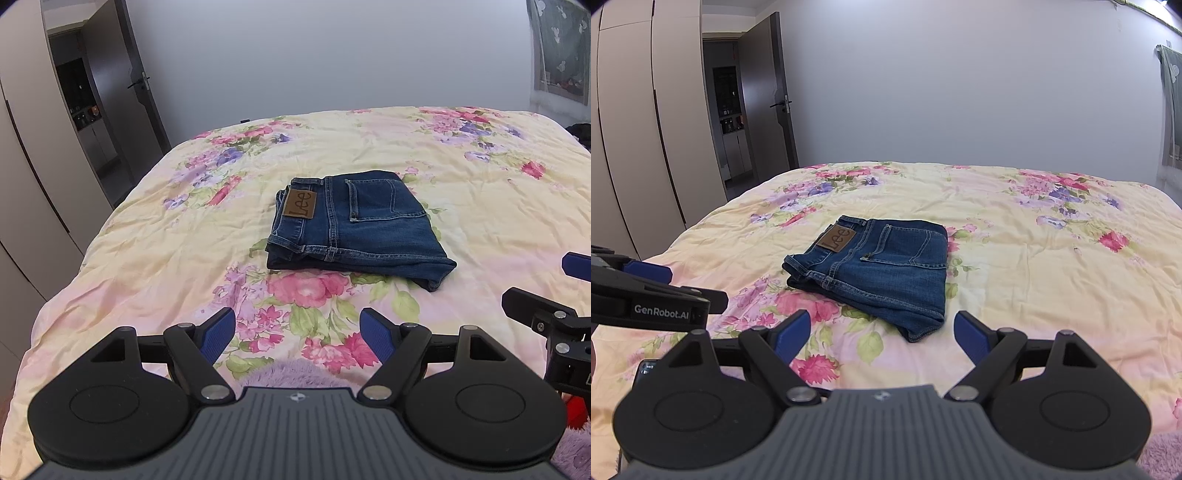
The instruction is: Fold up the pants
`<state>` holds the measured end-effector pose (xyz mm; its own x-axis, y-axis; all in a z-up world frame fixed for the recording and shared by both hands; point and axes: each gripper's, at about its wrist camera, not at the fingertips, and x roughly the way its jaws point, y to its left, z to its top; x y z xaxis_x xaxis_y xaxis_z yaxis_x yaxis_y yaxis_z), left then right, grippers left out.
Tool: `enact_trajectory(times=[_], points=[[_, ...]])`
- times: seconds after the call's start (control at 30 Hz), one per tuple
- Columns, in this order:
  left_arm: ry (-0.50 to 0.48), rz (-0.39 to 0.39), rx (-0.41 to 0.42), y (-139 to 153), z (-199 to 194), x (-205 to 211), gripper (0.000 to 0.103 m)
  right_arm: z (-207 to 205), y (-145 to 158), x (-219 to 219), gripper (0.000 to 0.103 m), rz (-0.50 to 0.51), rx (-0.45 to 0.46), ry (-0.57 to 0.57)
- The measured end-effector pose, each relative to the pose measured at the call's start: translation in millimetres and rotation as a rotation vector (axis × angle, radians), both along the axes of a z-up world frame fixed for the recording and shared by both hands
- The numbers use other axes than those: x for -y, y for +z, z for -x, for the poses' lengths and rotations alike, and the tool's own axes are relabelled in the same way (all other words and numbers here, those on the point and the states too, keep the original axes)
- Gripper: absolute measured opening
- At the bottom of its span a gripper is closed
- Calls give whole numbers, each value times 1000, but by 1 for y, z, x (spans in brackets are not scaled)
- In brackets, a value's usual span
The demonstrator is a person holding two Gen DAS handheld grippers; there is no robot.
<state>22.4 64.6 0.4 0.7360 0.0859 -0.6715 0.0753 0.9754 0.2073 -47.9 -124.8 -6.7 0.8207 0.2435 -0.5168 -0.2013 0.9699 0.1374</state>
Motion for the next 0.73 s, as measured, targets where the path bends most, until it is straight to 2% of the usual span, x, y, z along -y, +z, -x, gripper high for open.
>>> enact_trajectory(times=[0.73], points=[[0,-9,4,3,2,0,88,1,0,2,81,-3,-4,-3]])
